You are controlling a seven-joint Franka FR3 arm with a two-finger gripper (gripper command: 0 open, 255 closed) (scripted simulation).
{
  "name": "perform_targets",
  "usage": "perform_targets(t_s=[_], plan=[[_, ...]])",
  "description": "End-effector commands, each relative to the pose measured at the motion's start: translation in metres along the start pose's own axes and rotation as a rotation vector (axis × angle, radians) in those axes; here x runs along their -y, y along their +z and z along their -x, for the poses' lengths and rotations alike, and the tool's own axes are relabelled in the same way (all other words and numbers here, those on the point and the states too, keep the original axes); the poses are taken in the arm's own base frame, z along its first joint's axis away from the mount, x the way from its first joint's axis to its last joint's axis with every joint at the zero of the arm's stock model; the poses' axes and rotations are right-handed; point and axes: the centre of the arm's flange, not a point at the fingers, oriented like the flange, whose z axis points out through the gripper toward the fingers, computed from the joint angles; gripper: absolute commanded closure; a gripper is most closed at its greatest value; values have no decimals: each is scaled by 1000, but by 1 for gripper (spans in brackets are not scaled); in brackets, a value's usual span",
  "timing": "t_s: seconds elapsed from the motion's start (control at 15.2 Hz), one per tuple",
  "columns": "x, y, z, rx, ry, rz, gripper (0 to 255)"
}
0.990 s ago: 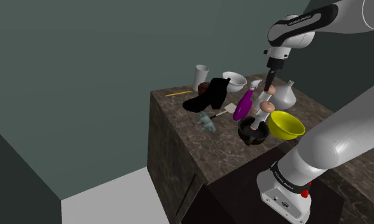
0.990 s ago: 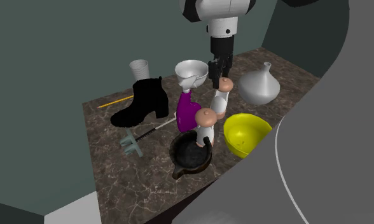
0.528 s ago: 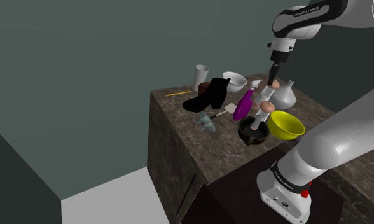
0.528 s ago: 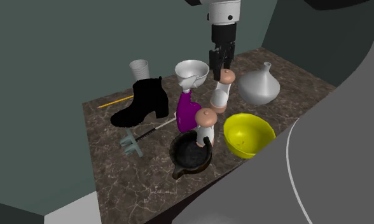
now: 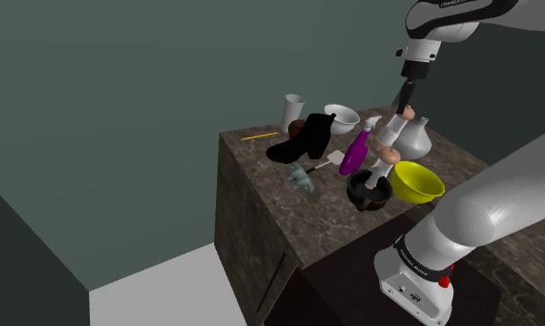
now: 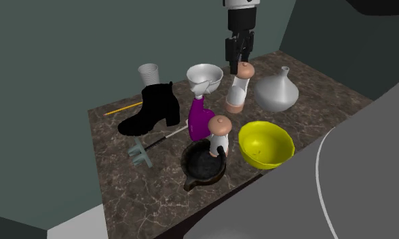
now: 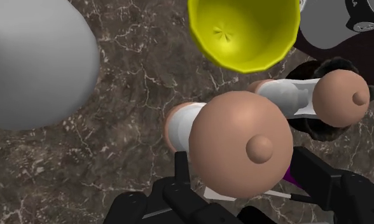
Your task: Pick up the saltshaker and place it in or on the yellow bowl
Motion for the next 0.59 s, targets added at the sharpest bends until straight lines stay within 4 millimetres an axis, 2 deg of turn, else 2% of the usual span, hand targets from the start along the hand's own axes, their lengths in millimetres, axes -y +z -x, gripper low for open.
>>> perform_targets(t_s=[0.0,0.53], plan=[[3,-10,2,0,0,0,255],[10,-51,11,0,0,0,255]])
